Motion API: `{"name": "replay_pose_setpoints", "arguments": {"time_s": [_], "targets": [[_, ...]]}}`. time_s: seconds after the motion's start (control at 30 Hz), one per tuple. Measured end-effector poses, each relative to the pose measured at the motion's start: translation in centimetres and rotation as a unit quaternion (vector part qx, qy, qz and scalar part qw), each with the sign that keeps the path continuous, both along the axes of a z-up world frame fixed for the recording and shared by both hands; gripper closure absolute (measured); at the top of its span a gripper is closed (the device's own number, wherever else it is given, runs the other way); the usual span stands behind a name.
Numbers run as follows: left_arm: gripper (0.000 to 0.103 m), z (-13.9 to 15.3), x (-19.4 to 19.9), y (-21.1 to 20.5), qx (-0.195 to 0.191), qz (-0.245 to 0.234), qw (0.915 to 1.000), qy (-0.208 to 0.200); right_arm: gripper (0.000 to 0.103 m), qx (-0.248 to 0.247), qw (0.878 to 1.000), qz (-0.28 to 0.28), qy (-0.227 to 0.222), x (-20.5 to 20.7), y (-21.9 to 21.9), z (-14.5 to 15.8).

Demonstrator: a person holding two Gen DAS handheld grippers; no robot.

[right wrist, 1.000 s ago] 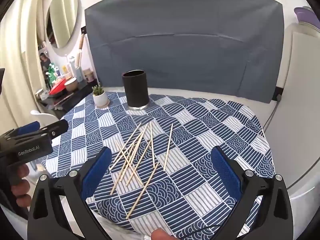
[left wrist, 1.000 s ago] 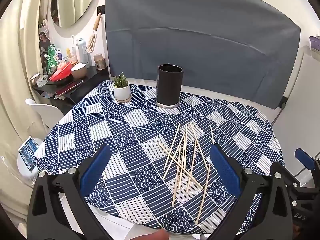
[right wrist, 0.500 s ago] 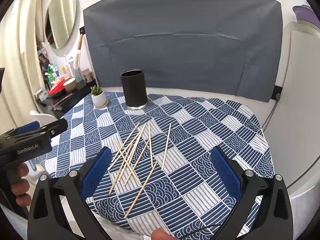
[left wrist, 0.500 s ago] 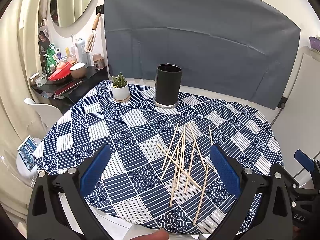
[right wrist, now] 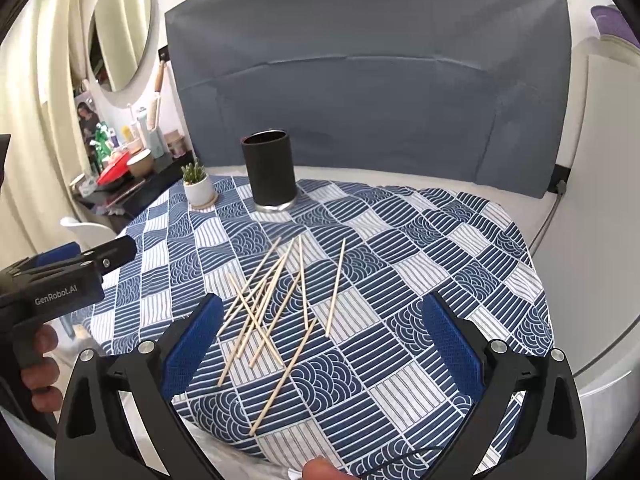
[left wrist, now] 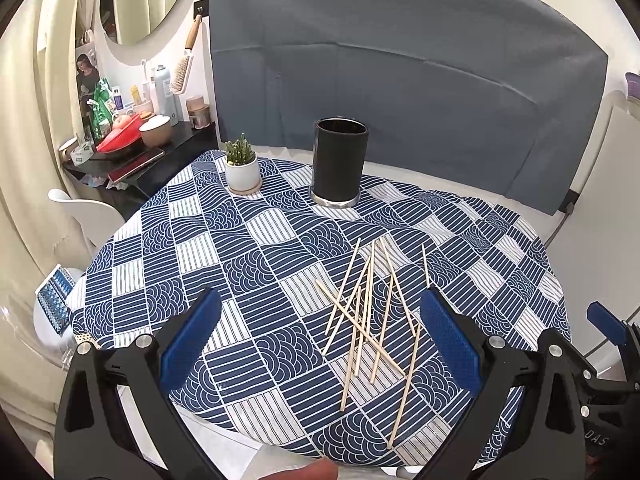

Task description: Organize utensils

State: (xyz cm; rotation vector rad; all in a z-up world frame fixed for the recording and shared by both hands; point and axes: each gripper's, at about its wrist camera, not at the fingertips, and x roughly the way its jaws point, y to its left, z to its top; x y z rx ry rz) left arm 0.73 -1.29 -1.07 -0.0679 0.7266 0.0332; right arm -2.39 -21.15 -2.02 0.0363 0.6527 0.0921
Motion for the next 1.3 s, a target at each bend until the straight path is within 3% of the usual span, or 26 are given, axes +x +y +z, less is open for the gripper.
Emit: {"name": "replay_pose_setpoints", "arguments": {"time_s": [0.9,1.3], "targets": [[0.006,-2.3,6.1,2.1,0.006,0.021,0.9976,0.065,0.008,-0.002,0.997,-0.008,0.071,6.6,1.0,-2.8],[0.006,-4.6,10.4,1.9,0.006,0.006,0.9925,0.122,0.008,-0.018,0.993,-0.028,0.116,10.5,0.6,-4.1]]}}
